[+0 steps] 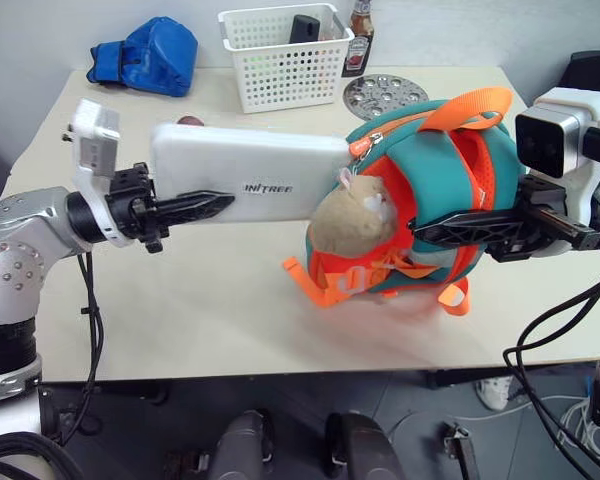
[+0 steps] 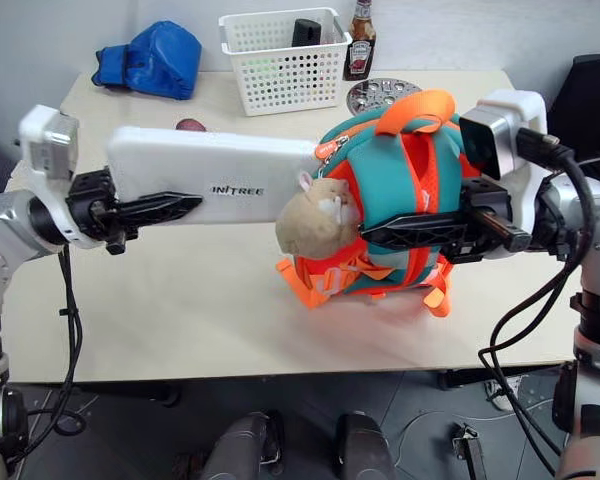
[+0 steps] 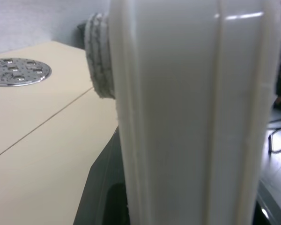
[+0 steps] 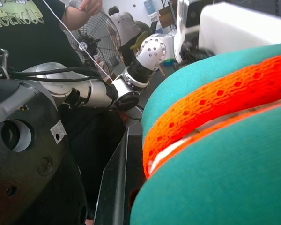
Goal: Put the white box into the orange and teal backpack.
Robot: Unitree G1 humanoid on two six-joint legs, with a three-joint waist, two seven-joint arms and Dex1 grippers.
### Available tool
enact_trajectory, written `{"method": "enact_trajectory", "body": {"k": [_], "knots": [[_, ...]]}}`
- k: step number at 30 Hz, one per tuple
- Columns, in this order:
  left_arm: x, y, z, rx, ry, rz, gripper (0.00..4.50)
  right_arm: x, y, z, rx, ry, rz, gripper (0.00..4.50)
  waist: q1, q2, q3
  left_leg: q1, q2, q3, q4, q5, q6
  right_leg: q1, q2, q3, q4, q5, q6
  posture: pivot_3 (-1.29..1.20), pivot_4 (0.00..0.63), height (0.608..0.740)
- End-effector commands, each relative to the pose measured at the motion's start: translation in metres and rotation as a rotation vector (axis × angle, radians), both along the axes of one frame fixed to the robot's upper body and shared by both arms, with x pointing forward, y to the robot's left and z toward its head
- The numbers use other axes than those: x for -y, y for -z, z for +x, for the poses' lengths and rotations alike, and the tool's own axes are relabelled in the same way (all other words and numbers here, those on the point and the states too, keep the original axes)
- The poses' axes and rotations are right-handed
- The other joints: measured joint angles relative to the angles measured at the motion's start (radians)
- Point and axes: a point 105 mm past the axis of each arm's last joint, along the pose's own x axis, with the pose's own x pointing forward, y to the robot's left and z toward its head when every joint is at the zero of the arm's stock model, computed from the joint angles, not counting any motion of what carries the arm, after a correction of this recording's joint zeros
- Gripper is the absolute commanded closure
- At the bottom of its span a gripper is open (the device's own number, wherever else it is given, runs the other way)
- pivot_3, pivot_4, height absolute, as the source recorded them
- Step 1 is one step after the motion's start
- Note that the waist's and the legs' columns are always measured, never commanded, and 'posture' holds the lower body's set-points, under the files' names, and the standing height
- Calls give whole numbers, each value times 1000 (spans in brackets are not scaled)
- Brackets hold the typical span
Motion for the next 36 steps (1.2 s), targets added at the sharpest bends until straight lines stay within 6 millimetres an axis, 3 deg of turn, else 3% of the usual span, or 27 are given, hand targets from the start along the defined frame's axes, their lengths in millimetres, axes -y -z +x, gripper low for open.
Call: {"method": "enact_trajectory", "body": {"k": [1,9,17,21,24,29,36], "knots": [[11,-7,0,77,58,64,3166,-2,-10,-9,74,-28,24,4483,5,0,0,0,0,0,0,0,0,0,0,0,0,0,0,0,150,740],[53,-3,18,101,128,47,3166,-6,-1,-18,86,-78,-2,4483,15,0,0,-1,0,0,2,0,1,-1,0,0,2,0,0,0,150,740],[136,30,42,69,162,15,3166,-14,2,-22,87,-101,18,4483,19,0,0,-6,0,-2,12,0,3,-1,0,-2,4,0,0,0,150,740],[152,36,48,30,143,-3,3166,-15,2,-18,85,-71,21,4483,15,0,0,-6,0,-2,12,0,3,-1,0,-2,4,0,0,0,150,740],[145,34,48,36,131,-3,2260,-14,3,-13,80,-42,19,4500,13,0,0,-6,1,-2,12,0,3,-1,0,-2,4,0,0,0,150,740],[106,21,31,78,118,4,802,-12,9,-8,74,-10,8,4500,10,0,0,-6,1,-3,11,0,3,-1,0,-2,5,0,0,0,150,740],[59,-1,-6,97,99,-4,802,-14,17,-4,66,5,13,4500,14,0,0,-6,1,-4,12,0,3,0,-1,-2,4,0,0,0,150,740]]}}
